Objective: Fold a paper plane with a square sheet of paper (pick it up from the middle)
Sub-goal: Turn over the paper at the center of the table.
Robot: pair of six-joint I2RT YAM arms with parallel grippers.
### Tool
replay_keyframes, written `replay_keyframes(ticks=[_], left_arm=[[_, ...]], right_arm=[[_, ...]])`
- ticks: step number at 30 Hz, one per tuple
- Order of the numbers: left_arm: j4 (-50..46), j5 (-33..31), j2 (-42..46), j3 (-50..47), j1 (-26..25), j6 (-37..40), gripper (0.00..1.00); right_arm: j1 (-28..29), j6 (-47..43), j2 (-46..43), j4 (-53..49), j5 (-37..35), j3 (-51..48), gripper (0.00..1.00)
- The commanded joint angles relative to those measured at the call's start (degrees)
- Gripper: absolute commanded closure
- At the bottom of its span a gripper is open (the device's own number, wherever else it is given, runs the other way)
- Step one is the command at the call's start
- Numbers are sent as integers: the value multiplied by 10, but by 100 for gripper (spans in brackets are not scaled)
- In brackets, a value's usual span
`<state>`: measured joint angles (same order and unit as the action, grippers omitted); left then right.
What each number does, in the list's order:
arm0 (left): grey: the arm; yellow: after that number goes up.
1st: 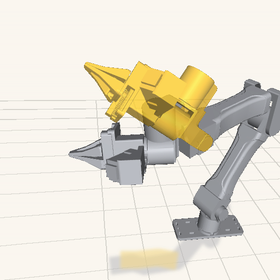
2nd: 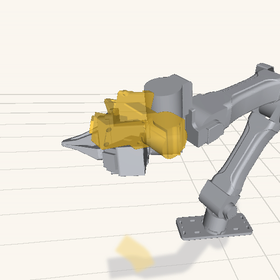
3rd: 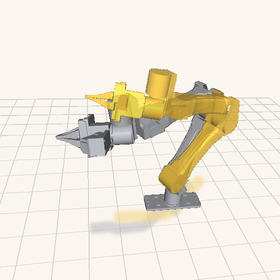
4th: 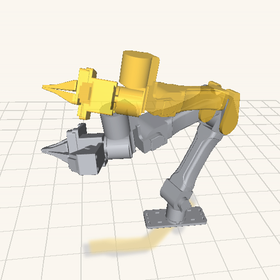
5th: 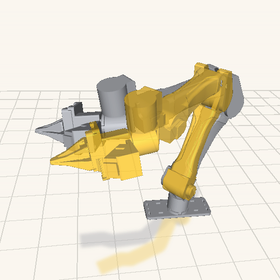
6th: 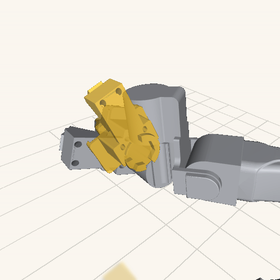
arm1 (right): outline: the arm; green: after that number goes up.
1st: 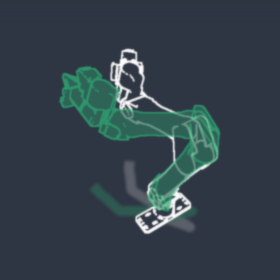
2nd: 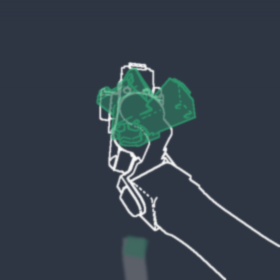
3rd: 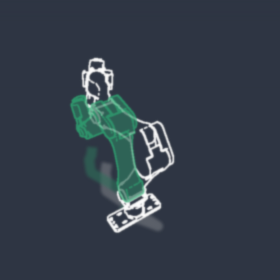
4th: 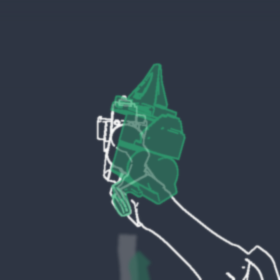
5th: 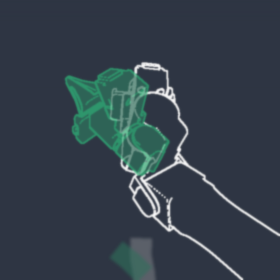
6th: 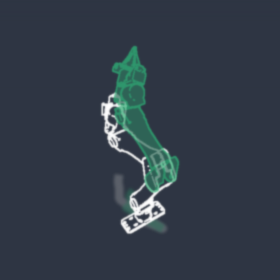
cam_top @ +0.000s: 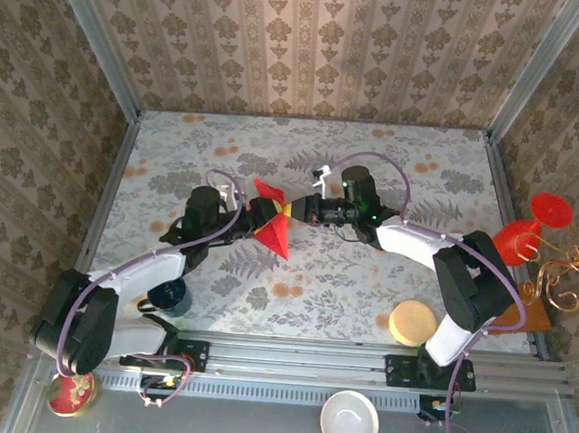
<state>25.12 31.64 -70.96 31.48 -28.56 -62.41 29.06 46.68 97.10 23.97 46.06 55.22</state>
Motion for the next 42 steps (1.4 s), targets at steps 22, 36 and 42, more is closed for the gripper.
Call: replay_keyframes(ticks=[22, 36, 42], left_arm=[[135, 31, -7, -26, -4, 4, 72], [71, 38, -16, 5, -4, 39, 86], [-54, 13, -2, 39, -2, 100, 89]], right_arm=[[-23, 83, -14, 84, 41, -21, 92], [-34, 60, -48, 20, 24, -21, 66], [-58, 36, -79, -19, -8, -41, 57]])
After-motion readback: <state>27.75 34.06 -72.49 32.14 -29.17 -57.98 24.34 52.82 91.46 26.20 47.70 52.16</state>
